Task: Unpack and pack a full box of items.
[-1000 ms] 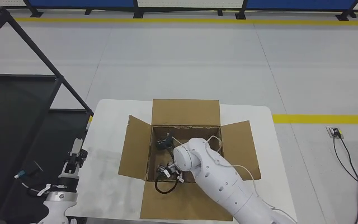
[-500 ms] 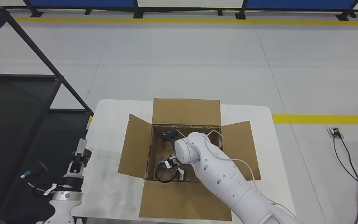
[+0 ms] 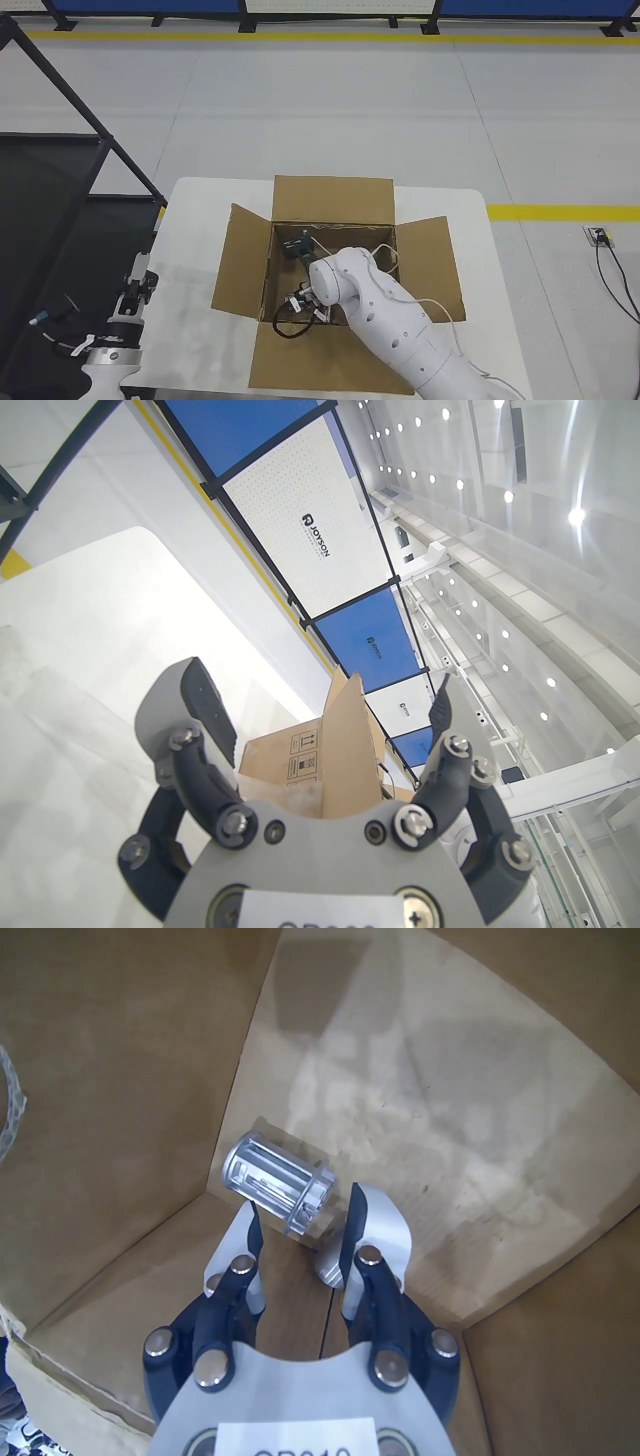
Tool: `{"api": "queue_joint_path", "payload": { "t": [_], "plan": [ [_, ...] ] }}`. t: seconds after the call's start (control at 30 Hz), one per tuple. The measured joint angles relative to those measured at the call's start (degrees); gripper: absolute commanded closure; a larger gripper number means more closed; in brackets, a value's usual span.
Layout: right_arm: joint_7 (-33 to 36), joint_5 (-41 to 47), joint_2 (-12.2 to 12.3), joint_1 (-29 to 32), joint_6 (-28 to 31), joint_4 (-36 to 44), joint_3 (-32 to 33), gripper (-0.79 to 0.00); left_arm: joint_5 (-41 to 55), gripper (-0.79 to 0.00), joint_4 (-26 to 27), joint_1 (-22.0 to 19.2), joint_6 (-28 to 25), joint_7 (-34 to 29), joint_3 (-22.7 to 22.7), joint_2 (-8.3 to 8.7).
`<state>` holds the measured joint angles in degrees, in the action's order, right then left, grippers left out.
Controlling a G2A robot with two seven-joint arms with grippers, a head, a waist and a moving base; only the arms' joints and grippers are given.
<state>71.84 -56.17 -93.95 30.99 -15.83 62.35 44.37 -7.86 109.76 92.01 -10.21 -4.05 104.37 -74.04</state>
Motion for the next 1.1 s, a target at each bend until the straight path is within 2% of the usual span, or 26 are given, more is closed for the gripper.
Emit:
{"api": "queue_joint_path", "payload": {
  "t": [0.33, 0.43, 0.53, 0.63, 0.7, 0.77, 0.97, 1.03, 1.1],
  "plan": [
    [3.5, 0.5, -1.1, -2.6, 0.8, -4.3, -1.0, -0.379, 0.6, -0.785, 0.9, -0.9, 1.5, -1.1, 0.7, 0.13],
    [4.7, 2.6, -1.3, -3.1, 5.8, -4.9, -0.9, -0.379, 0.4, -0.785, 0.9, -1.3, 2.0, -1.1, 0.3, 0.13],
    [5.1, 3.2, -1.3, -3.7, 8.5, -6.2, -0.6, -0.388, 0.0, -0.785, 0.8, -1.6, 2.3, -0.9, -0.1, 0.11],
    [6.1, 4.3, -1.5, -4.2, 11.6, -7.7, -1.1, -0.422, -0.4, -0.785, 0.7, -1.8, 2.5, -0.4, -0.8, 0.05],
    [6.4, 4.9, -1.8, -4.6, 14.5, -8.7, -1.7, -0.459, -0.5, -0.785, 0.6, -1.7, 2.4, -0.1, -1.2, 0.01],
    [5.9, 4.1, -2.1, -5.0, 17.6, -9.8, -3.1, -0.585, -0.7, -0.785, 0.3, -1.7, 2.1, 0.3, -1.7, -0.04],
    [1.0, 0.7, -3.1, -4.9, 22.3, -11.1, -6.8, -0.591, -1.4, -0.785, -0.4, -1.3, 1.2, 1.0, -2.6, -0.14],
    [-0.5, -0.3, -3.3, -4.9, 24.1, -11.3, -7.6, -0.653, -1.3, -0.785, -0.5, -1.0, 0.7, 1.1, -2.5, -0.15],
    [-0.9, -0.7, -3.5, -4.7, 25.2, -11.2, -8.3, -0.748, -1.1, -0.785, -0.6, -0.7, 0.3, 1.0, -2.1, -0.13]
  ]
}}
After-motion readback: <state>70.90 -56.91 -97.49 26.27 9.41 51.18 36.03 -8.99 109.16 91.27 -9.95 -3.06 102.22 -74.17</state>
